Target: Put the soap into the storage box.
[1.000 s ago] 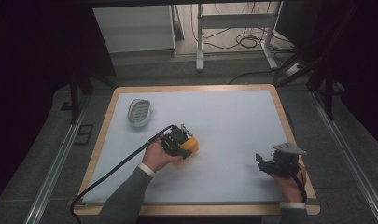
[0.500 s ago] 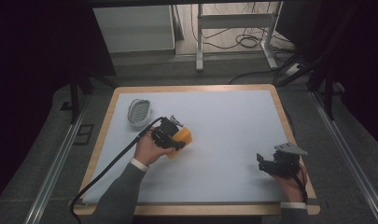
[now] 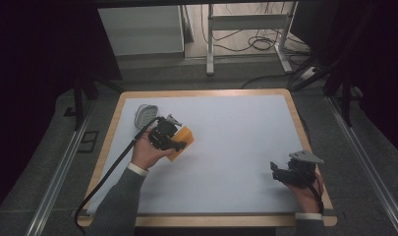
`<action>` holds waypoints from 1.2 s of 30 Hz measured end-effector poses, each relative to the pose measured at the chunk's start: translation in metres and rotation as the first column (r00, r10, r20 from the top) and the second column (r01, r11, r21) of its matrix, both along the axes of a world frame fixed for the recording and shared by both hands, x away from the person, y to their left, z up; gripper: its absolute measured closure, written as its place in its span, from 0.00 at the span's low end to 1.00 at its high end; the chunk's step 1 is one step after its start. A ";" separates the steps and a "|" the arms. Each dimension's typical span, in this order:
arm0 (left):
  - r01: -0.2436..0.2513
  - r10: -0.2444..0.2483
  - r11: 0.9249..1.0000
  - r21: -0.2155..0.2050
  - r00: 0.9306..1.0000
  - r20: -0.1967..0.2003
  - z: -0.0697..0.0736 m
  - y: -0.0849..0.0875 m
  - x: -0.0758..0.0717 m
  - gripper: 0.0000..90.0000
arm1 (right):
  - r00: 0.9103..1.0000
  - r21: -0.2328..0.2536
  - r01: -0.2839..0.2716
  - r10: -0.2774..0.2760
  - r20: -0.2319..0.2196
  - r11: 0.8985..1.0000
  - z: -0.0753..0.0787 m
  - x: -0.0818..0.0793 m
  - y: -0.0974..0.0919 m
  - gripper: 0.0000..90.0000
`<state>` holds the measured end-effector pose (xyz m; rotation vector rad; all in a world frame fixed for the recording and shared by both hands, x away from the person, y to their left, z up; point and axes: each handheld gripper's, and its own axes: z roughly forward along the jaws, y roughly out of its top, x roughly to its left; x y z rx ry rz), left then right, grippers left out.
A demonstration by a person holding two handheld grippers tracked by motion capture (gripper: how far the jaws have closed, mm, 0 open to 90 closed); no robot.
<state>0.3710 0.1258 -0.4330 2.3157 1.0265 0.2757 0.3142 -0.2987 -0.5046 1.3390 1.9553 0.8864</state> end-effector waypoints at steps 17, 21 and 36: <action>-0.028 0.028 1.000 0.010 1.000 0.003 0.009 0.017 0.008 0.68 | 1.000 0.003 0.004 -0.004 -0.002 1.000 -0.001 0.000 0.000 0.11; -0.048 0.048 0.999 0.004 0.999 0.009 0.012 0.024 0.013 0.68 | 1.000 0.004 0.008 -0.008 -0.002 1.000 -0.001 0.000 0.000 0.11; -0.105 0.105 0.994 0.002 0.994 0.004 0.015 0.041 0.028 0.68 | 1.000 0.005 0.017 -0.017 -0.008 1.000 -0.001 0.000 -0.001 0.11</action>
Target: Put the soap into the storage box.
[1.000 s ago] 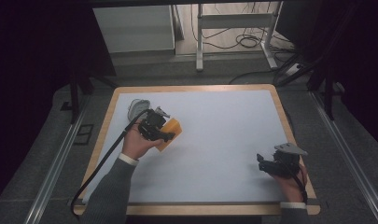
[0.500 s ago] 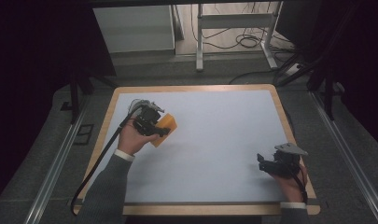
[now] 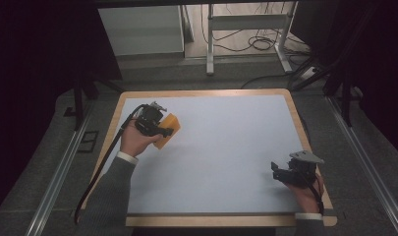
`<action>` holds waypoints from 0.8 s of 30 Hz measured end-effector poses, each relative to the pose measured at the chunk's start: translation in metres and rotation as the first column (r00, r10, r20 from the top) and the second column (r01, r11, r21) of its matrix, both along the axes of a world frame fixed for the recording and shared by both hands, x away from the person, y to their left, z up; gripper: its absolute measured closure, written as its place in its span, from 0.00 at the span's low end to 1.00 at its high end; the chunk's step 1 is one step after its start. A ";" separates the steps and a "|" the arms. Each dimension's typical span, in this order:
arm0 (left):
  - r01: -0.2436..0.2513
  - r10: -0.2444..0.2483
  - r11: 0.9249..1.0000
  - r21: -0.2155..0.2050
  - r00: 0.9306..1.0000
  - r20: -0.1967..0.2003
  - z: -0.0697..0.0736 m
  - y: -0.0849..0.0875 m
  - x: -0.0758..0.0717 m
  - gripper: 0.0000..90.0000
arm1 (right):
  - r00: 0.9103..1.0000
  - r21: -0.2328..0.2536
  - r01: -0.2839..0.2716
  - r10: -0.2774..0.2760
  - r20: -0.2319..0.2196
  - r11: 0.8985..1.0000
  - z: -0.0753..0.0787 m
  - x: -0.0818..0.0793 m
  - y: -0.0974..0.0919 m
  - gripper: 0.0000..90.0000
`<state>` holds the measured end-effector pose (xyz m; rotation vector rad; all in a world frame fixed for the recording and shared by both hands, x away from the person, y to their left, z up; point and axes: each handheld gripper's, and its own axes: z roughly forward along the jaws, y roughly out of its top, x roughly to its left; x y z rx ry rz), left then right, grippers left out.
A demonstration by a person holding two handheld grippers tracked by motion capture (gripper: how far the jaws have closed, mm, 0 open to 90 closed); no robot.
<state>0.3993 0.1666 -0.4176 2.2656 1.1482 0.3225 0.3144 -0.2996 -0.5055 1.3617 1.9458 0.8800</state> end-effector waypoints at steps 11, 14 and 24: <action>-0.032 0.031 0.999 -0.021 0.999 -0.017 -0.001 0.009 0.011 0.68 | 1.000 -0.001 0.008 -0.008 -0.005 1.000 0.000 0.000 -0.001 0.11; -0.051 0.051 0.999 -0.018 0.998 -0.025 -0.003 0.013 0.018 0.68 | 1.000 -0.002 0.010 -0.010 -0.006 1.000 0.000 0.000 -0.001 0.11; -0.079 0.078 0.997 -0.025 0.996 -0.041 -0.003 0.023 0.030 0.68 | 1.000 -0.004 0.019 -0.019 -0.011 1.000 -0.002 0.001 -0.001 0.11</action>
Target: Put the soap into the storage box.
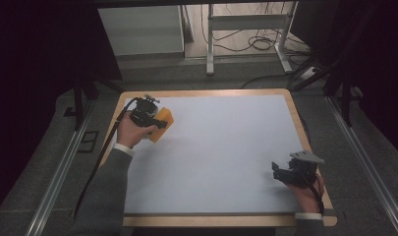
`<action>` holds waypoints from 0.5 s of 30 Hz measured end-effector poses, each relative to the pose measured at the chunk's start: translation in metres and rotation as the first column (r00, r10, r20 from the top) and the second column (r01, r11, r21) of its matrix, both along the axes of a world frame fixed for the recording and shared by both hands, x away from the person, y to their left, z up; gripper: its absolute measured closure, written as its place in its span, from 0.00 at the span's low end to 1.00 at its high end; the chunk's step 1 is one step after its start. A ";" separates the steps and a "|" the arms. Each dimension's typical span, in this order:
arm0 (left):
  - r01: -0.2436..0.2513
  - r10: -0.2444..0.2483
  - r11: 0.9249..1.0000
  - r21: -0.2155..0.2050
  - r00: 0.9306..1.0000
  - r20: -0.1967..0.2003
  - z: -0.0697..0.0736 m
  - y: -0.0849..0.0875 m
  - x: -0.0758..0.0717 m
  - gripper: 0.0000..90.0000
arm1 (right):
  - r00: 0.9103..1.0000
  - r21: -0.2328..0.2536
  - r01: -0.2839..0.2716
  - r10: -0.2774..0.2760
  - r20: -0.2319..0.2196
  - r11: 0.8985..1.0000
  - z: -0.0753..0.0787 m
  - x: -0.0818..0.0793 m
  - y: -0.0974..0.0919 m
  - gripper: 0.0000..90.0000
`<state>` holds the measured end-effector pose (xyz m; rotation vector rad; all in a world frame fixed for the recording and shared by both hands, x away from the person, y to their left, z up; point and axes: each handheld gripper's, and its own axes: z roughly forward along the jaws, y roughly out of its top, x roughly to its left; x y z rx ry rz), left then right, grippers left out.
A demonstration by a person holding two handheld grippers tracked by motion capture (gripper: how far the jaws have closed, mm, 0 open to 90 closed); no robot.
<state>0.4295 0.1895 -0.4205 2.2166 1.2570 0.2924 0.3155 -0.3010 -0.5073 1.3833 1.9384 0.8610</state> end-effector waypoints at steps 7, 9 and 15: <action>-0.033 0.033 0.999 -0.009 0.999 -0.001 0.001 0.009 0.007 0.68 | 1.000 0.006 0.004 -0.004 0.000 1.000 0.001 -0.001 0.000 0.11; -0.038 0.038 0.999 -0.009 0.999 0.000 0.001 0.010 0.008 0.68 | 1.000 0.007 0.004 -0.004 0.000 1.000 0.001 -0.001 0.000 0.11; -0.063 0.063 0.998 -0.022 0.998 -0.002 0.001 0.016 0.014 0.68 | 1.000 0.008 0.000 0.000 0.003 1.000 0.002 -0.001 -0.001 0.11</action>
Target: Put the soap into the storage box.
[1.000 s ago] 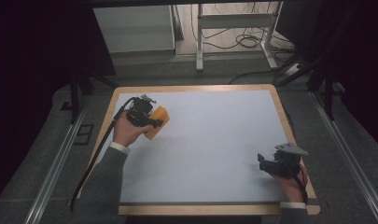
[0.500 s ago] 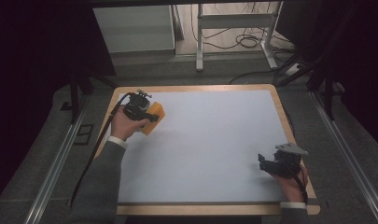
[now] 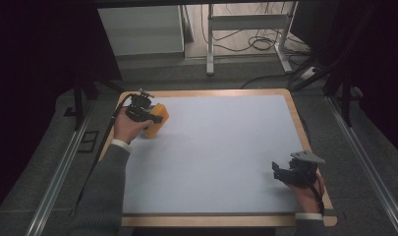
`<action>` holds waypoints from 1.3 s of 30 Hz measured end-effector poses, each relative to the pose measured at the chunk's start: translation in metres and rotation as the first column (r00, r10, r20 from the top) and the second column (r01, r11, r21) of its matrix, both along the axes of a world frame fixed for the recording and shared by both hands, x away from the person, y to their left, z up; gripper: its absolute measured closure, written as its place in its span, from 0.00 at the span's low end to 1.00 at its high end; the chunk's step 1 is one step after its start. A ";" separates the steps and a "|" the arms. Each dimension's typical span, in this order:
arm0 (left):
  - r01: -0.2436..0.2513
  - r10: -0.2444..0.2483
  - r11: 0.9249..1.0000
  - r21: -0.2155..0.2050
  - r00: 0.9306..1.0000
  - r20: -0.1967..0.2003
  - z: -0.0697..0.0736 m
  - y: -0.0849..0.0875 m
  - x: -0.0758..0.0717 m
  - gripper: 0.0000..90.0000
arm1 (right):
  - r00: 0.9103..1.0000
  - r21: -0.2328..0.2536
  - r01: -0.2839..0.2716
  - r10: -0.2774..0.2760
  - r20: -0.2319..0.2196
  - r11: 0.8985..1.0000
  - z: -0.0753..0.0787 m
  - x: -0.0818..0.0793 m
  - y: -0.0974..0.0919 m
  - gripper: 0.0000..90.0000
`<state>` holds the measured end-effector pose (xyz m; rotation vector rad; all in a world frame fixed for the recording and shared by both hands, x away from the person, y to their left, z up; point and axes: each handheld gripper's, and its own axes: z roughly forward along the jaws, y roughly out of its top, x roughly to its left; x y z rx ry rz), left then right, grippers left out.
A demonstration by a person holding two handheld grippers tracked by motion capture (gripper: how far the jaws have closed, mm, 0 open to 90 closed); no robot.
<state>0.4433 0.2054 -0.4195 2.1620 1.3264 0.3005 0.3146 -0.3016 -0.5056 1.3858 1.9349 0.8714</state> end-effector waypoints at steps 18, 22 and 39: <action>-0.075 0.075 0.997 -0.021 0.997 -0.031 0.001 0.019 0.029 0.68 | 1.000 0.000 0.006 -0.006 0.002 1.000 0.000 0.000 -0.001 0.11; -0.099 0.098 0.995 -0.030 0.995 -0.033 0.001 0.025 0.036 0.68 | 1.000 0.000 0.002 -0.002 -0.001 1.000 0.000 0.000 -0.001 0.11; -0.173 0.170 0.984 -0.043 0.983 -0.064 -0.008 0.038 0.055 0.68 | 1.000 0.000 0.004 -0.004 -0.007 1.000 -0.002 0.001 -0.002 0.11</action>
